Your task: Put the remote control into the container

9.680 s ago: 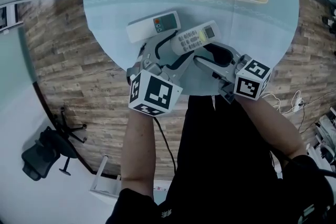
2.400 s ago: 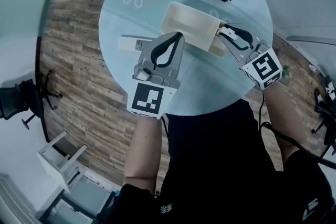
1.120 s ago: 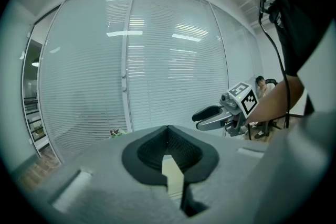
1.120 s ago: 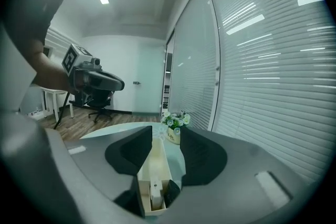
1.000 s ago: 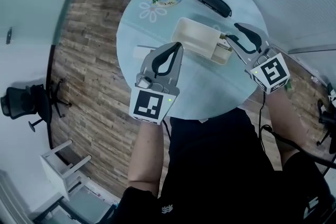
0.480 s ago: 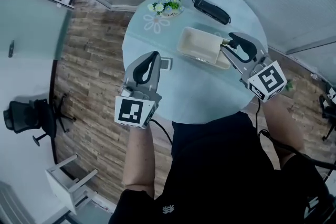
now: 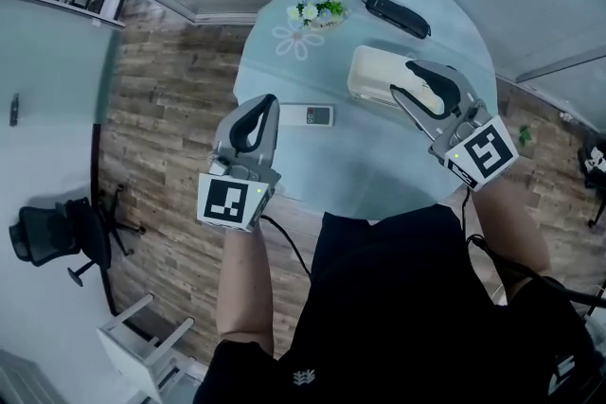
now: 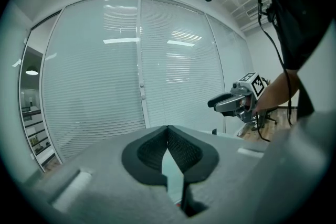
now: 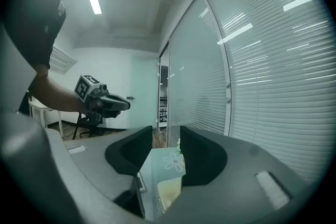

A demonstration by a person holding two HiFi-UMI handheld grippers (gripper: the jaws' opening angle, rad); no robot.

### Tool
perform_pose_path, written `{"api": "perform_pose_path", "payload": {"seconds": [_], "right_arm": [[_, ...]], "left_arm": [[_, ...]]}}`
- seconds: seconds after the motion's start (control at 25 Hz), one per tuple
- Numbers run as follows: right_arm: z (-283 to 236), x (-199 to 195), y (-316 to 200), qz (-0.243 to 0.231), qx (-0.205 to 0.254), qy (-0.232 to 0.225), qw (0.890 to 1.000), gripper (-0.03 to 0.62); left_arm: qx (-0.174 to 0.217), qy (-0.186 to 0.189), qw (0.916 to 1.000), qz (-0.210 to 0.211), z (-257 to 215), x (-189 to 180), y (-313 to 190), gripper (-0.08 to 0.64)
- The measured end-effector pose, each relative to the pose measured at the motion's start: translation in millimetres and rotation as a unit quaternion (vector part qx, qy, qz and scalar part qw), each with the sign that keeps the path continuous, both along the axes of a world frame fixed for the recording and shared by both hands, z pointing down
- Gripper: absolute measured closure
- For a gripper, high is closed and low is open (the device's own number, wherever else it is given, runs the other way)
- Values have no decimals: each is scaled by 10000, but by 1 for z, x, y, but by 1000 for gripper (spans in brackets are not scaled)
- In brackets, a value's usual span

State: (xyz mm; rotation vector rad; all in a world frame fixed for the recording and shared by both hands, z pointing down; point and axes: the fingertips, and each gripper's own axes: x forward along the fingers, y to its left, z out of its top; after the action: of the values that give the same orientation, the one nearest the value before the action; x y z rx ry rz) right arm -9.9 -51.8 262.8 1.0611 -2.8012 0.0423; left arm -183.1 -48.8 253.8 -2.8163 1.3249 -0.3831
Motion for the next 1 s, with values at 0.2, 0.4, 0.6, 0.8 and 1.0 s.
{"api": "perform_pose_path", "payload": {"seconds": [0.2, 0.4, 0.6, 0.8, 1.0], "right_arm": [[1, -44, 1, 96, -11, -33, 9999, 420], [14, -81, 5, 223, -121, -52, 9997, 420], [42, -108, 7, 429, -329, -67, 9985, 420], [56, -129, 9, 601, -416, -153, 9972, 420], [73, -134, 7, 837, -501, -210, 9950, 420]], "left_arm": [[-126, -61, 9992, 371, 15, -32, -7, 560], [-237, -74, 9967, 774, 33, -54, -12, 541], [-260, -122, 9929, 1157, 56, -64, -17, 528], [-443, -137, 9885, 1438, 83, -70, -13, 522], [-468, -256, 9837, 1720, 103, -74, -12, 520]]}}
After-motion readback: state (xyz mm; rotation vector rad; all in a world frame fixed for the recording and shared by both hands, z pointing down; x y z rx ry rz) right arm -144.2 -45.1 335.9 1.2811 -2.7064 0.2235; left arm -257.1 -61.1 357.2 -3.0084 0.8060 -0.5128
